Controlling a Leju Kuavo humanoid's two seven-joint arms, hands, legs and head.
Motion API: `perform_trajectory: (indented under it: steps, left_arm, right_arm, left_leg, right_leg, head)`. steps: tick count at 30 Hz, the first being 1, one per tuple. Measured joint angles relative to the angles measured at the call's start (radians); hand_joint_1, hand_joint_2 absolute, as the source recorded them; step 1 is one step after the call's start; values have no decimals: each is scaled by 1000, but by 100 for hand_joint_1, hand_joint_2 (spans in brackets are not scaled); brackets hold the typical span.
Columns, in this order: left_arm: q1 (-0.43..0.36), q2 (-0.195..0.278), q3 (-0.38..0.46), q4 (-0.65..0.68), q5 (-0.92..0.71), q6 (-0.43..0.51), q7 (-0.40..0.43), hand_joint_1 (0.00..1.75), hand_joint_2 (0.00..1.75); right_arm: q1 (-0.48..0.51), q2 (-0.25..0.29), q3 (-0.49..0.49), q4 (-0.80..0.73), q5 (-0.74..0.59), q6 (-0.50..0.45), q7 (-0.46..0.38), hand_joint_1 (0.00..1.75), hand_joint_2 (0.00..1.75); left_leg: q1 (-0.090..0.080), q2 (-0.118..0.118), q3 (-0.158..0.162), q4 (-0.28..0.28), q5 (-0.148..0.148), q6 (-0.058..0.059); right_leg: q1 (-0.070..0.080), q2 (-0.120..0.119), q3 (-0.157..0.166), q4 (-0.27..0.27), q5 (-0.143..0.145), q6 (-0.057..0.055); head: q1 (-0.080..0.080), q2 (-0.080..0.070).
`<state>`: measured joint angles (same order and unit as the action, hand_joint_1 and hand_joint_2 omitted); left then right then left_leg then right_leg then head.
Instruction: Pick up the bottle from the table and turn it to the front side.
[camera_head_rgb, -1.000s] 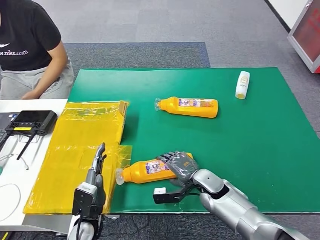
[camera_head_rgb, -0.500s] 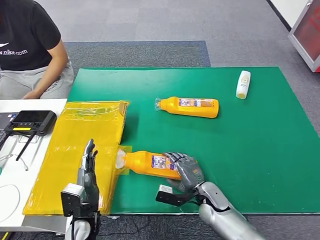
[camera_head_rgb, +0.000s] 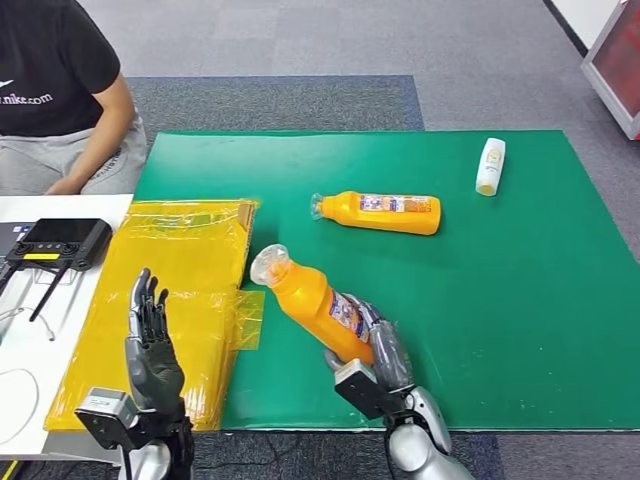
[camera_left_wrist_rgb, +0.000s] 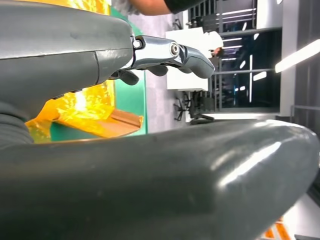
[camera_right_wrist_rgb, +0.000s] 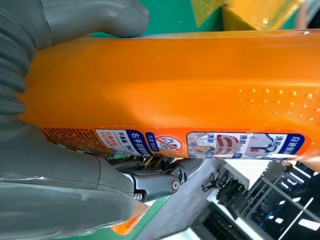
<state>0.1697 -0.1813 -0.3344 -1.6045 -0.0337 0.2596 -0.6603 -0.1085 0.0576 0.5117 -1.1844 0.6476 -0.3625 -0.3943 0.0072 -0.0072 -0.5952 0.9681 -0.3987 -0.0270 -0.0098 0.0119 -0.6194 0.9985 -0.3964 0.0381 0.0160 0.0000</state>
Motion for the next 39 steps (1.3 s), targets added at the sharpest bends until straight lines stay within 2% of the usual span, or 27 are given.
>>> perform_trajectory:
  steps: [3, 7, 12, 16, 21, 25, 29, 31, 33, 35, 39]
  left_arm:
    - [0, 4, -13, 5, -11, 0, 15, 0, 0]
    - [0, 4, -18, 9, -13, 1, 18, 0, 0]
    - [-2, 4, -45, 33, 38, -41, 52, 0, 0]
    - [-12, 5, -53, 43, 97, -106, 64, 0, 0]
    - [-35, 11, -78, 53, 109, -191, 75, 0, 0]
    - [-55, 12, -98, 58, 90, -230, 78, 0, 0]
    - [-65, 12, -111, 58, 55, -246, 94, 0, 0]
    - [-67, 11, -114, 58, 46, -248, 97, 0, 0]
    - [-69, 11, -115, 58, 36, -251, 98, 0, 0]
    - [-74, 11, -116, 58, 19, -254, 98, 0, 0]
    - [-85, 11, -118, 55, -10, -259, 97, 0, 0]
  right_arm:
    - [24, 20, -14, -36, -62, 22, -19, 175, 175]
    - [31, 29, -17, -53, -79, 31, -21, 175, 175]
    - [44, 61, -4, -173, -115, 63, -16, 175, 175]
    - [46, 63, 32, -231, -25, 8, -35, 152, 175]
    - [40, 59, 109, -314, 149, -80, -16, 139, 175]
    - [22, 48, 163, -330, 239, -108, 12, 93, 175]
    - [9, 38, 207, -327, 286, -131, 31, 85, 175]
    - [3, 33, 222, -324, 295, -138, 35, 89, 175]
    - [-2, 29, 234, -320, 300, -143, 37, 105, 175]
    - [-9, 27, 244, -313, 299, -149, 39, 130, 175]
    - [-18, 25, 248, -298, 277, -160, 38, 162, 175]
  left_leg:
    - [0, 0, -1, 0, 0, 0]
    - [0, 0, -2, 0, 0, 0]
    - [0, 0, -3, 0, 0, -1]
    - [0, 0, -4, 0, 1, -1]
    - [0, 0, -4, 0, 0, -1]
    - [0, 0, -4, 0, 1, -1]
    - [0, 0, -4, 0, 1, -1]
    - [0, 0, -4, 0, 1, -1]
    - [0, 0, -4, 0, 1, -1]
    - [0, 0, -4, 0, 1, -1]
    - [0, 0, -4, 0, 1, -1]
  right_leg:
    - [0, 0, -2, 0, 0, 0]
    - [0, 0, -2, 0, 0, 0]
    - [0, 0, -3, 0, 0, 0]
    - [0, 0, -4, 0, 0, 0]
    - [0, 0, -5, 0, 0, 0]
    - [0, 0, -5, 0, 0, 0]
    - [0, 0, -4, 0, 0, 0]
    - [0, 0, -4, 0, 0, 0]
    - [0, 0, -4, 0, 0, 0]
    - [0, 0, -4, 0, 0, 0]
    - [0, 0, -4, 0, 0, 0]
  head:
    - [0, 0]
    - [0, 0]
    - [0, 0]
    - [0, 0]
    - [0, 0]
    - [0, 0]
    - [0, 0]
    - [0, 0]
    - [0, 0]
    - [0, 0]
    - [0, 0]
